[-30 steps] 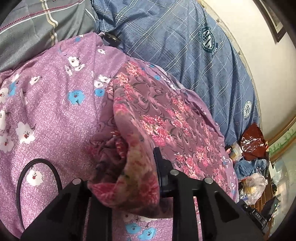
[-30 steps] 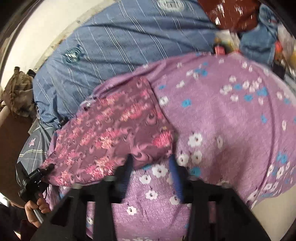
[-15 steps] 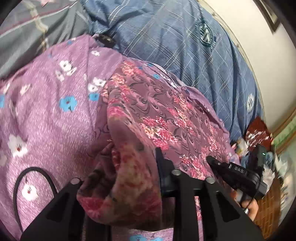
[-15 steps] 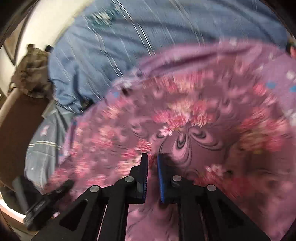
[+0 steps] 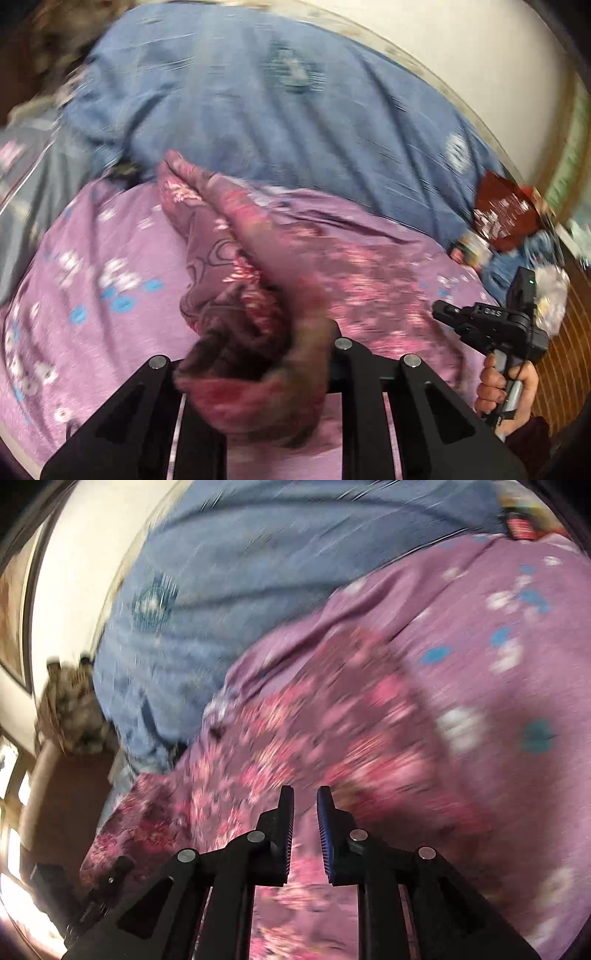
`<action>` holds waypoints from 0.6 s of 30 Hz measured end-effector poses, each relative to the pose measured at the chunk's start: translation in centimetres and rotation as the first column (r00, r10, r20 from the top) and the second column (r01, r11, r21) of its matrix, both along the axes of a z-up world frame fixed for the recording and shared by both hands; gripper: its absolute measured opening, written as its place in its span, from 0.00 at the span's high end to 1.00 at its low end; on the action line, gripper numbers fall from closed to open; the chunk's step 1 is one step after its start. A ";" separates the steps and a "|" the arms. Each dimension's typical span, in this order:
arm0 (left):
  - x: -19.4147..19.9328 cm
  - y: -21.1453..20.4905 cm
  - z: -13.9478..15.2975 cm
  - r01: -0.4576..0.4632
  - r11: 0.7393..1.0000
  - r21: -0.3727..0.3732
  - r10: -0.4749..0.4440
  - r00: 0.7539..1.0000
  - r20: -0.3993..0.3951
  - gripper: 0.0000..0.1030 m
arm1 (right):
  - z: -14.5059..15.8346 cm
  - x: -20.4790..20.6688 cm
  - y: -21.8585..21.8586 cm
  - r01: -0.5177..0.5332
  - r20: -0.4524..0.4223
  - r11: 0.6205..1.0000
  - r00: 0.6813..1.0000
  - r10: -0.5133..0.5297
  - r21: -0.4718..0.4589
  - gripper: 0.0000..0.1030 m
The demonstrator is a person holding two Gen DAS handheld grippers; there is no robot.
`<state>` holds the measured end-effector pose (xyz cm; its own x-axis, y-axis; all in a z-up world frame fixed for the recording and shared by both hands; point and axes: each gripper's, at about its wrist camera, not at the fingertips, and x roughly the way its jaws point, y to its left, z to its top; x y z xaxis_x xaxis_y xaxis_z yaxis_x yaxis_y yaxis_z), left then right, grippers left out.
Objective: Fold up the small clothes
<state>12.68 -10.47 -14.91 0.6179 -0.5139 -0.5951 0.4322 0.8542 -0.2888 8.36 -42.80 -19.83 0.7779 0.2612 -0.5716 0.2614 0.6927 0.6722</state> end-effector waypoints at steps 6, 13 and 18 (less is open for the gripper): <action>-2.4 -13.1 0.8 0.217 0.971 0.099 -0.219 0.976 0.009 0.85 | 0.4 -3.5 -5.8 0.093 0.065 0.993 0.993 -0.098 0.076 0.85; -3.3 -22.1 -4.7 0.369 0.919 0.143 -0.337 0.919 -0.206 0.70 | 0.1 -4.9 -10.1 0.114 0.091 0.980 0.987 -0.130 0.164 0.61; -3.6 -17.0 -2.8 0.332 0.941 0.073 -0.314 0.931 -0.189 0.43 | -0.1 -4.4 -9.8 0.070 0.067 0.984 0.994 -0.082 0.163 0.37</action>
<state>9.07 -27.47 -17.75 0.3120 -0.5994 -0.7371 0.6407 0.7056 -0.3026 4.00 -52.62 -19.92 0.8370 0.2828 -0.4685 0.2557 0.5547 0.7918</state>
